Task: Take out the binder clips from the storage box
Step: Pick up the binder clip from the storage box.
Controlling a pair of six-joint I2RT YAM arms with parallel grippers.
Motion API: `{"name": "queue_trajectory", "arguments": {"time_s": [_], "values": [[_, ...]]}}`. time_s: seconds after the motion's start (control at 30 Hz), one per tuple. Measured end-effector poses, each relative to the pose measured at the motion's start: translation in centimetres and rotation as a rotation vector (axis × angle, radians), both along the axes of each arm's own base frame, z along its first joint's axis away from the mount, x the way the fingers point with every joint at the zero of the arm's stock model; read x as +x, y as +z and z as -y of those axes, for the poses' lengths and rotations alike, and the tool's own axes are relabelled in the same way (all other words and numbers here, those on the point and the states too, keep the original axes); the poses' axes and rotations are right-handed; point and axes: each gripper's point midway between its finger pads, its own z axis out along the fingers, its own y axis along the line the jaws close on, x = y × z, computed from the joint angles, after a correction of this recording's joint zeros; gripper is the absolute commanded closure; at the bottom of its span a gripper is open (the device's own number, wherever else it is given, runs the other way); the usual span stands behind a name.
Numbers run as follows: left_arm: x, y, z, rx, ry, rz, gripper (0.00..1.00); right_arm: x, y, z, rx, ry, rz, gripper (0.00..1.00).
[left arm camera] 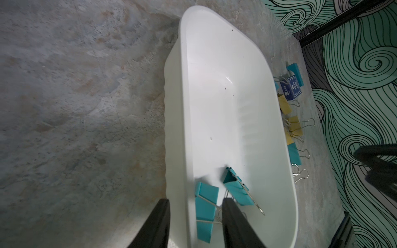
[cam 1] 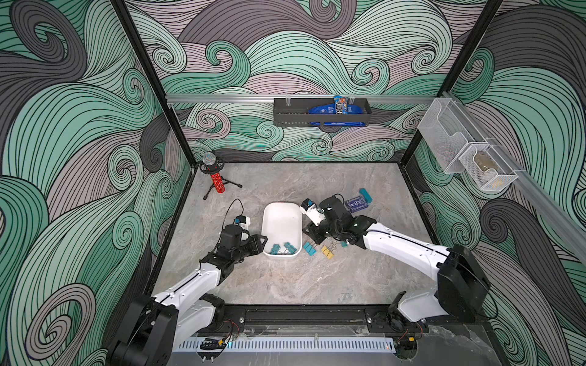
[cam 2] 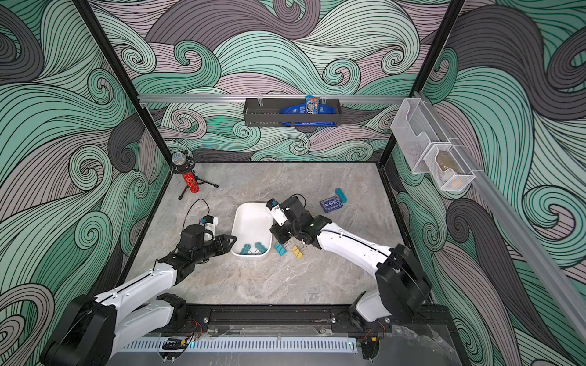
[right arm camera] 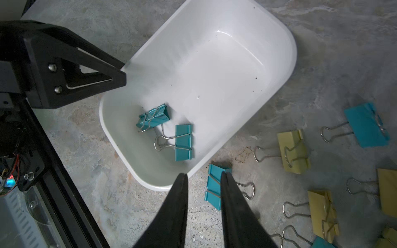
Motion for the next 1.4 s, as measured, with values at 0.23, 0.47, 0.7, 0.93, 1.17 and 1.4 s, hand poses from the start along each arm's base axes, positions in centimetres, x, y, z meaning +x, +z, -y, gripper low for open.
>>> {"name": "queue_trajectory", "arguments": {"time_s": [0.23,0.47,0.7,0.93,1.17,1.4], "values": [[-0.1,-0.2,-0.1,0.009,0.002,-0.008,0.57,-2.0,-0.9,-3.6,-0.007,0.133,-0.013,0.7],[-0.1,-0.3,-0.2,0.012,0.002,-0.007,0.57,-2.8,-2.6,-5.2,-0.049,0.178,-0.03,0.69],[-0.1,-0.2,-0.2,0.013,0.002,-0.006,0.57,-3.1,-4.6,-6.8,-0.101,0.2,-0.048,0.69],[-0.1,-0.2,-0.2,0.013,0.002,-0.006,0.57,-3.0,-6.3,-6.9,-0.15,0.201,-0.072,0.7],[-0.1,-0.2,-0.2,0.013,0.002,-0.006,0.57,-3.1,-7.7,-6.3,-0.209,0.192,-0.092,0.73],[-0.1,-0.2,-0.2,0.013,0.002,-0.006,0.57,-3.0,-8.1,-6.0,-0.228,0.187,-0.095,0.86]]}}
